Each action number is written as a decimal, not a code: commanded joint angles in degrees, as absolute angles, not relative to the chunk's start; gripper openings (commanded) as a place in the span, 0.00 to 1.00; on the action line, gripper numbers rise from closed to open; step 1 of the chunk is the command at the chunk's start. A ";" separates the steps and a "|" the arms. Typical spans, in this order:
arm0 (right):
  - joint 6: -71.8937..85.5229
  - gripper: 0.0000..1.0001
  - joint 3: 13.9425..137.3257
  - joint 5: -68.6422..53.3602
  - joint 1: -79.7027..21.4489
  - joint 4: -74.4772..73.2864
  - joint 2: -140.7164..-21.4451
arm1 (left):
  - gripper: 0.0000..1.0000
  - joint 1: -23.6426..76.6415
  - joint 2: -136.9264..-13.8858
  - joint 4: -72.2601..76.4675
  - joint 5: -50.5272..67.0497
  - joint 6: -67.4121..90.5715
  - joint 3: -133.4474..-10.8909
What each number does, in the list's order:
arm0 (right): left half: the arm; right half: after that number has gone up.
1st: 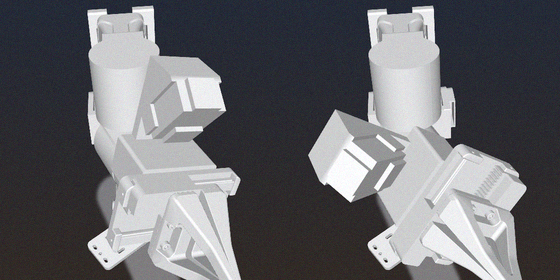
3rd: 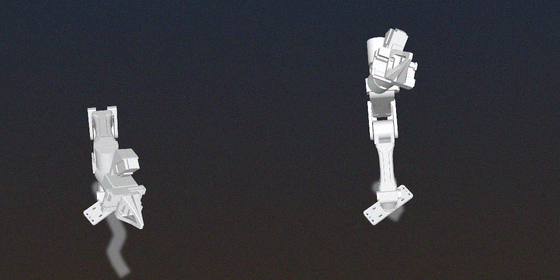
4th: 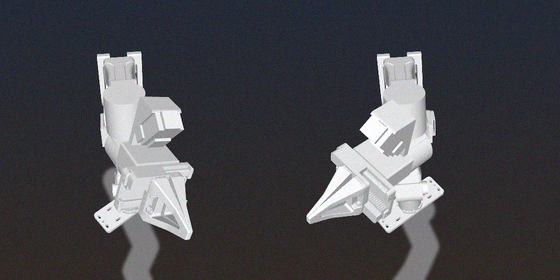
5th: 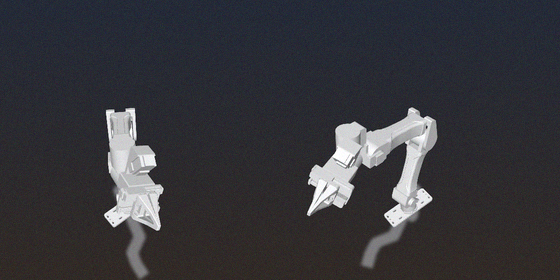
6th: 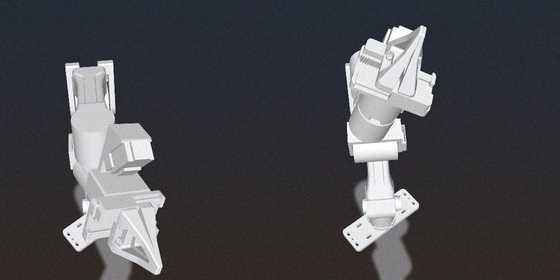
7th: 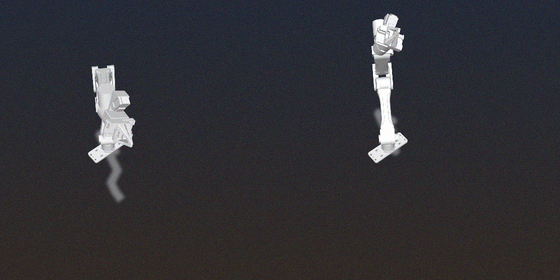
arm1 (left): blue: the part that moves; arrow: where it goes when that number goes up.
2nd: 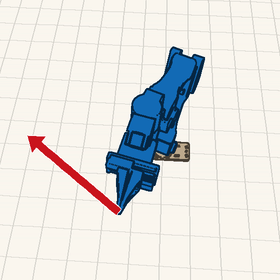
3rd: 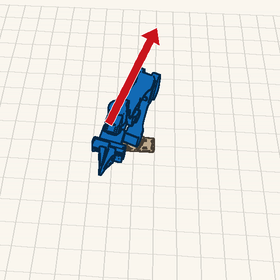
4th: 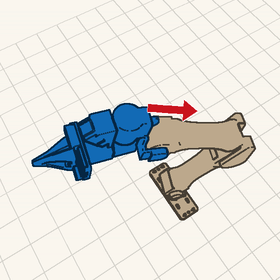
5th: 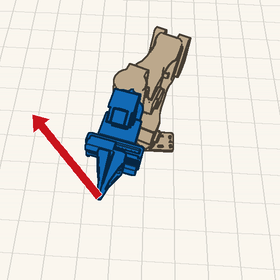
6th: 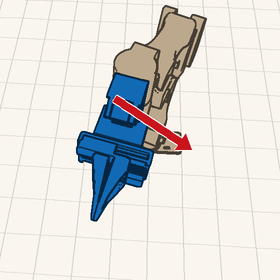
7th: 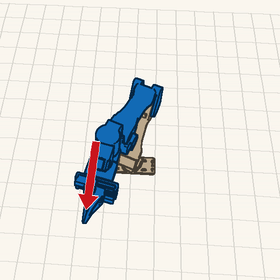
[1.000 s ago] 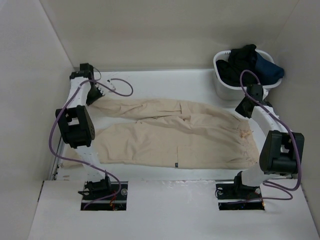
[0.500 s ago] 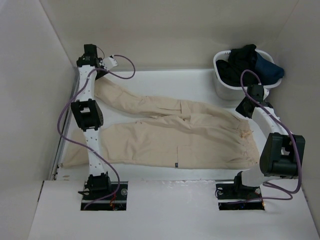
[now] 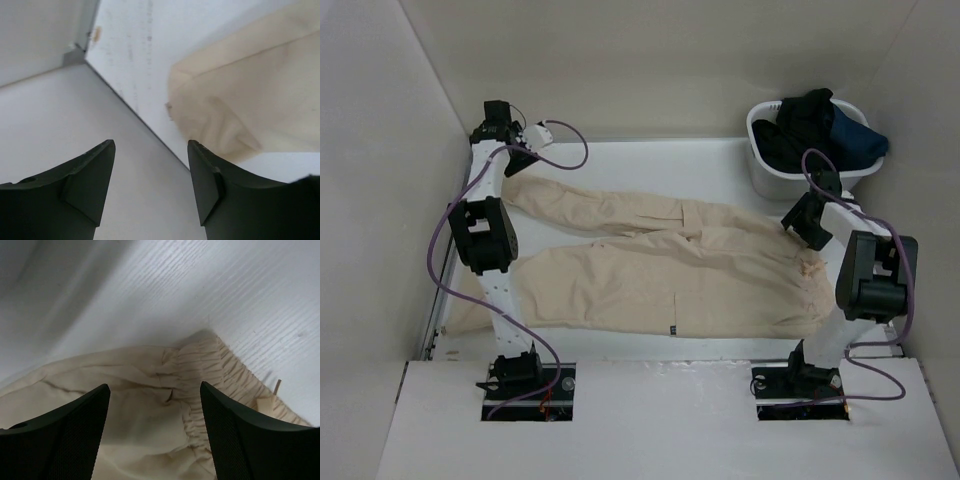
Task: Fold and stack the trousers
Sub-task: Flatten the trousers out, then fold the trousers
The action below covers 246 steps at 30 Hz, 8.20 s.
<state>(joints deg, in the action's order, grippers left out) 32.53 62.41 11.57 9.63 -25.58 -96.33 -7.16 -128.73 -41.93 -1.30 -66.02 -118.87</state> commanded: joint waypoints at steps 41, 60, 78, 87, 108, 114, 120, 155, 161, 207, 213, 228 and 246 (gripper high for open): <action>9.76 0.00 65.30 27.16 -1.89 -21.18 -89.39 | 0.77 -12.44 -149.41 -45.96 20.05 -47.72 -143.70; 15.55 0.00 67.77 23.56 0.83 -12.85 -82.89 | 0.00 -12.96 -145.13 -38.53 5.80 -54.32 -132.81; 28.30 0.00 53.79 5.01 13.14 3.34 -66.45 | 0.00 -16.48 -95.47 -32.51 5.89 -57.66 -98.63; 35.67 0.00 47.56 4.48 15.42 2.99 -63.29 | 0.01 -16.04 -65.16 -40.51 2.38 -61.87 -68.07; 39.54 0.00 56.00 -4.47 15.34 26.95 -84.19 | 0.00 -27.99 -61.70 -26.54 10.72 -54.85 -68.02; 46.39 0.00 46.25 -10.71 15.60 37.17 -85.34 | 0.00 -26.32 -47.22 -44.07 16.69 -60.63 -61.36; 55.00 0.07 33.06 -9.23 23.24 41.66 -79.72 | 0.00 -26.24 -30.79 -69.33 16.44 -72.50 -51.97; 57.05 0.99 34.87 -3.25 21.41 3.95 -73.53 | 0.59 -27.99 -56.05 -61.88 15.38 -67.34 -56.25; 58.18 0.97 40.69 1.83 18.95 -1.57 -84.37 | 0.58 -22.74 -64.50 -62.58 13.01 -68.11 -52.92; 57.74 0.04 37.88 22.93 12.97 -10.19 -73.13 | 0.00 -9.45 -95.55 -54.33 6.95 -44.57 -73.72; 62.66 0.03 35.16 26.28 8.66 -11.87 -70.49 | 0.04 -5.94 -94.92 -48.52 -0.77 -47.10 -77.96; 56.96 0.05 36.30 25.93 8.13 -11.78 -72.33 | 0.56 -18.13 -87.81 -52.54 15.00 -41.03 -85.34; 53.88 0.06 37.79 27.86 7.96 -12.22 -72.34 | 0.47 -22.90 -107.31 -59.52 14.70 -55.55 -78.14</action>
<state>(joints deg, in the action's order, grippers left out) 54.85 36.01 25.41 8.51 -12.86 -73.95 -22.48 -107.74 -60.53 16.23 -53.98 -78.48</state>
